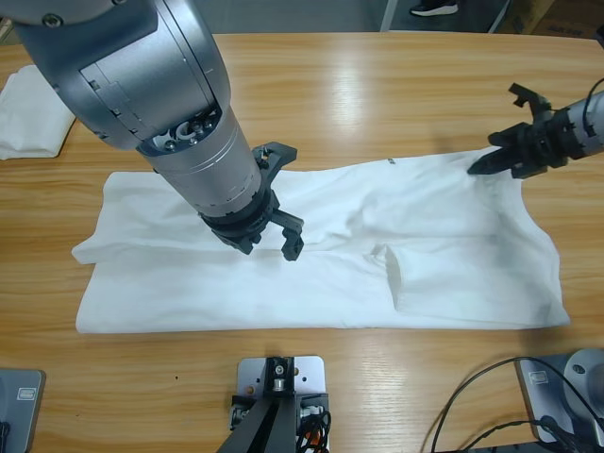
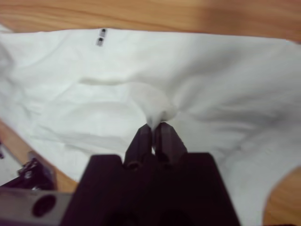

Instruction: Fold clothes

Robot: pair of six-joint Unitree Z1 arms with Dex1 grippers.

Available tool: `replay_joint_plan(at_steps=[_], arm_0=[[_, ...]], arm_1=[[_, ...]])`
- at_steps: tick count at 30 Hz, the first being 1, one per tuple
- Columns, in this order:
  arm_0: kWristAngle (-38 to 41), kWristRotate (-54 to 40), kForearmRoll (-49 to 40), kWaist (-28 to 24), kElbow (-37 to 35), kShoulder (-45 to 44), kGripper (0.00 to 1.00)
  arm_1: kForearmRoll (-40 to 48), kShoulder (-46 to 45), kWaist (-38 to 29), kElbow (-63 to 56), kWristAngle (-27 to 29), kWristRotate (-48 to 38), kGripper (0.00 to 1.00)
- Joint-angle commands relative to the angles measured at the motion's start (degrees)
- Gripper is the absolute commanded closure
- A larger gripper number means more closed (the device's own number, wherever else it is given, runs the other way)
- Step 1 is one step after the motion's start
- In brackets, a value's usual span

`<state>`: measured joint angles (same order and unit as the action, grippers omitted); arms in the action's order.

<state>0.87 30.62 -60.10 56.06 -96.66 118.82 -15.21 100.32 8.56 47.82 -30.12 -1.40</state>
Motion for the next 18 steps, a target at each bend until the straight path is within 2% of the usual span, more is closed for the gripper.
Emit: replay_joint_plan(at_steps=[1, 5, 7, 8, 9, 10, 14, 16, 18], arm_0=[[0.63, 0.74, -0.54, 0.63, 1.56, 3.26, 0.041], [0.68, 0.76, -0.54, 0.63, 1.56, 3.33, 0.041], [0.65, 0.76, -0.53, 0.63, 1.56, 3.35, 0.041], [0.65, 0.76, -0.54, 0.63, 1.56, 3.4, 0.041], [0.66, 0.76, -0.54, 0.63, 1.56, 3.42, 0.041], [0.66, 0.81, -0.54, 0.66, 1.56, 3.44, 0.041], [0.63, 1.02, -0.46, 0.89, 1.54, 3.53, 0.041], [0.63, 1.15, -0.46, 0.95, 1.47, 3.53, 0.041], [0.63, 1.48, -0.4, 0.98, 1.47, 3.44, 0.038]], arm_1=[[-4.7, 8.16, -0.58, 0.06, 2.79, -0.09, 1.0], [-14.62, 14.45, -1.44, 4.92, 2.95, 0.79, 1.0], [-20.45, 14.92, -2.73, 8.1, 6.07, 0.49, 1.0], [-21.67, 14.12, -3.1, 8.91, 7.53, -0.05, 0.866], [-21.96, 12.8, -3.18, 9.29, 7.36, -0.18, 0.263], [-21.96, 10.93, -3.36, 9.63, 6.95, -0.18, 0.017], [-22.16, 1.21, -6.86, 12.19, 9.27, 0.1, 0.0], [-19.96, -3.37, -9.93, 13.04, 6.04, 0.82, 0.0], [-18.29, -3.92, -12.9, 13.78, 3.17, 1.53, 0.0]])
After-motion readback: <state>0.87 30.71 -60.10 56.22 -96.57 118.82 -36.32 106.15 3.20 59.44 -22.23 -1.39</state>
